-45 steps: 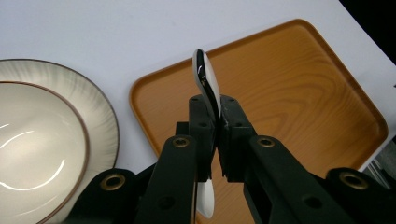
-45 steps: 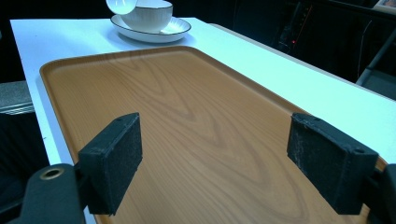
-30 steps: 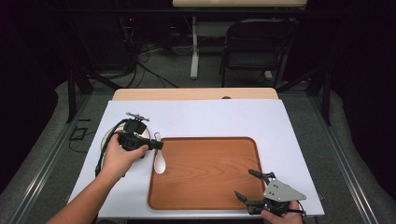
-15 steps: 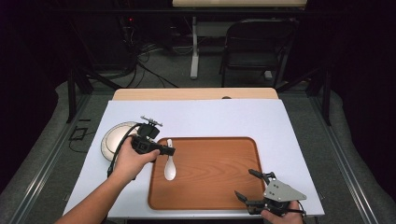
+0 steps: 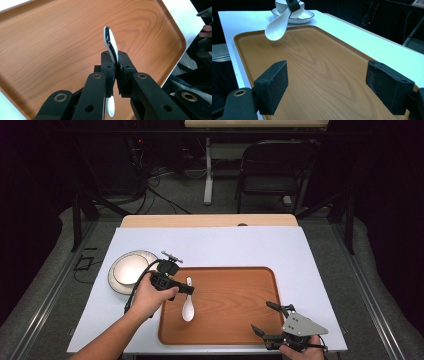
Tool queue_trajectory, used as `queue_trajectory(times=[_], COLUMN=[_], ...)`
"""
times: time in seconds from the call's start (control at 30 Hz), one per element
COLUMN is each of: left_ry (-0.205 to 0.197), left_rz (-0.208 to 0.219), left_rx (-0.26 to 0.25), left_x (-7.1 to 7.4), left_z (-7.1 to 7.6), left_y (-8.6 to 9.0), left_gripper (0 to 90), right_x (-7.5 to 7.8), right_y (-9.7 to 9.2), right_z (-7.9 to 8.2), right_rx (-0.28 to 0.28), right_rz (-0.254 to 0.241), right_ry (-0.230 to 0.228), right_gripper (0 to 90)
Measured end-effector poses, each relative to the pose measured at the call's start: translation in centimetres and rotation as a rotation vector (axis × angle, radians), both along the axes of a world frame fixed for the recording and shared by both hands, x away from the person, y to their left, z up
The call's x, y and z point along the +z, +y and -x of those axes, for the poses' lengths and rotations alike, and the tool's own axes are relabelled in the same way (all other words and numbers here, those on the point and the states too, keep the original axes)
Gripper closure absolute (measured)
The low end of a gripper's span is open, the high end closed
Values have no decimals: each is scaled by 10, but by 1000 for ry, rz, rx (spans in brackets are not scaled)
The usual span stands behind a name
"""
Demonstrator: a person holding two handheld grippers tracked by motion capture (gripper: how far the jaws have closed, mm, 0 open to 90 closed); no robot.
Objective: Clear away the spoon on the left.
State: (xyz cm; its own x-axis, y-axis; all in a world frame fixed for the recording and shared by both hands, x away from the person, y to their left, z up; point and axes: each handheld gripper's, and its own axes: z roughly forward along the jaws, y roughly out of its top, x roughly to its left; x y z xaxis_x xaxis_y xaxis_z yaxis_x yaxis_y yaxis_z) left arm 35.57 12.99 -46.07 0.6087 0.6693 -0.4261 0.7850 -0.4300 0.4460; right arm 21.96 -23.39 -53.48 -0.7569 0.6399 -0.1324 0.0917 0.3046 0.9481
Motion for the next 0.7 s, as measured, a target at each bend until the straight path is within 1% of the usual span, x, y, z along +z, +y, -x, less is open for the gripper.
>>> queue_trajectory(times=[0.07, 0.13, 0.2, 0.27, 0.3, 0.33, 0.37, 0.47, 0.5, 0.53, 0.7], left_ry=[3, 18, 25, 48, 48, 50, 55, 65, 73, 81, 85], left_rz=[1, 12, 13, 16, 16, 18, 17, 24, 28, 42, 53], left_rx=[5, 7, 12, 4, 4, 15, 11, 28, 33, 42, 58], left_x=[-3, -6, -10, -14, -14, -16, -18, -23, -24, -27, -31], left_z=[-1, -3, -4, -7, -7, -7, -8, -10, -11, -13, -16], left_y=[0, 0, -1, -1, -1, -3, -2, -3, -3, -2, -1], left_gripper=[853, 853, 854, 853, 853, 853, 853, 853, 853, 853, 848], right_x=[0, 0, 0, 0, 0, 0, 0, 0, 0, 0, 0], right_y=[0, 0, 0, 0, 0, 0, 0, 0, 0, 0, -1], right_z=[0, 0, 0, 0, 0, 0, 0, 0, 0, 0, 0], right_rx=[-1, 0, 0, 0, 0, 0, 0, -1, 0, 0, 1], right_rz=[1, 1, 1, 2, 2, 2, 2, 2, 2, 2, 3], right_ry=[-1, -1, -1, -1, -1, -1, -1, -2, -2, -2, -2], right_gripper=[176, 176, 175, 176, 176, 176, 176, 176, 176, 176, 176])
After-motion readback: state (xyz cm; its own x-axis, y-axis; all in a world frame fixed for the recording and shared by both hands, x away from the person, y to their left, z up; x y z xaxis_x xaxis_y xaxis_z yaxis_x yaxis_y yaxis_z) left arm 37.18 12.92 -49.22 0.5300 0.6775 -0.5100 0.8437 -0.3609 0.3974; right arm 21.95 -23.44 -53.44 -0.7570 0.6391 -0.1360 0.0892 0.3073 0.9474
